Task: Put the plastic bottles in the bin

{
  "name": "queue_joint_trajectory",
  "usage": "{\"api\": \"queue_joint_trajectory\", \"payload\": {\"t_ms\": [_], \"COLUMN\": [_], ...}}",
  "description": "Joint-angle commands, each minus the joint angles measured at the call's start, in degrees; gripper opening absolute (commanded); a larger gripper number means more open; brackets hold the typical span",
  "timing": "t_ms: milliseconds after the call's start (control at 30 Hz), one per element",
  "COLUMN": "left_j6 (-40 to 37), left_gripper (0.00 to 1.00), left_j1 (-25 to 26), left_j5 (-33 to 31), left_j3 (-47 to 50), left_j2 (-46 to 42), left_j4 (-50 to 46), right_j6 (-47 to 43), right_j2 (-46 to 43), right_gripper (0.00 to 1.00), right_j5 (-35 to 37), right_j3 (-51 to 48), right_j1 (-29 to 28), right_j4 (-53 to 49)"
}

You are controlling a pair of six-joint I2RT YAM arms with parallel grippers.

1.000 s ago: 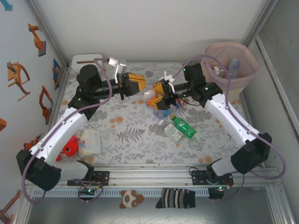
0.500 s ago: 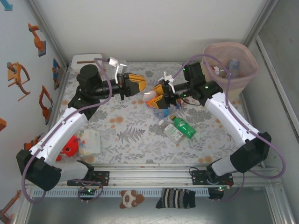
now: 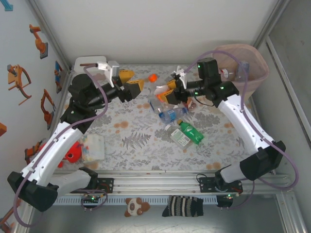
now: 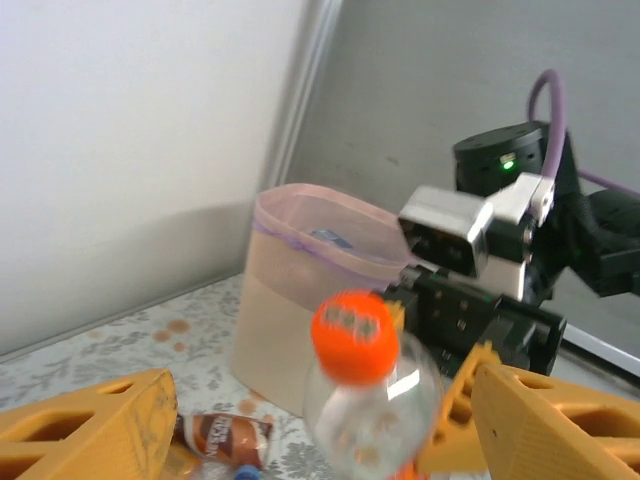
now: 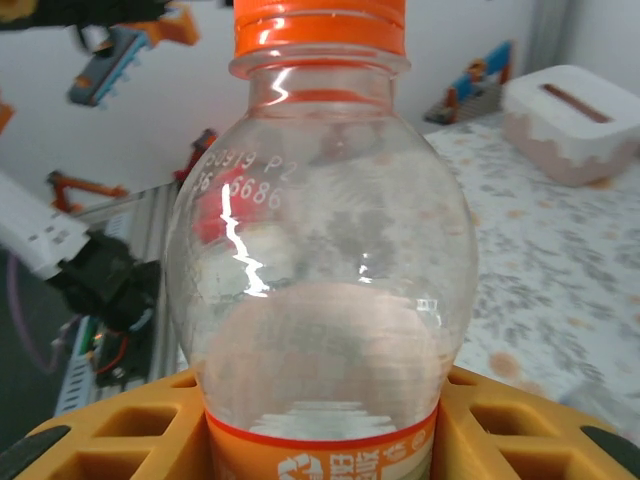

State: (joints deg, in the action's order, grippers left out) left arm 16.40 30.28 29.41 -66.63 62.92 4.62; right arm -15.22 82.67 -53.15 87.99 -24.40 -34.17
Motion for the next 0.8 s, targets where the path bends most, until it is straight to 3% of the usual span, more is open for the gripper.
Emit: {"api": "queue_joint_trajectory", "payload": {"t_ms": [0, 400, 767], "left_j6": [-2.20, -1.20, -0.41], "left_gripper": [0.77, 0.77, 0.77], "left_j1": [-0.48, -0.50, -0.69], "left_j5": [-4.88, -3.25, -2.13], "left_j3": [1.32, 2.19, 2.47], "left_j2": [-0.76, 2.00, 3.80], "left_j4": [-1.95, -0.77, 0.13], "right_j6": [6.11, 20.64, 14.25], "right_j2": [-1.07, 3.16, 11.69], "right_gripper": [0.45, 0.41, 0.41], "right_j5": [5.44, 16.44, 27.15], "right_j3": [3.91, 15.76, 29.20], "right_j1": [3.66, 23.79, 34.12], "right_j4": [0.16, 0.10, -13.24]}}
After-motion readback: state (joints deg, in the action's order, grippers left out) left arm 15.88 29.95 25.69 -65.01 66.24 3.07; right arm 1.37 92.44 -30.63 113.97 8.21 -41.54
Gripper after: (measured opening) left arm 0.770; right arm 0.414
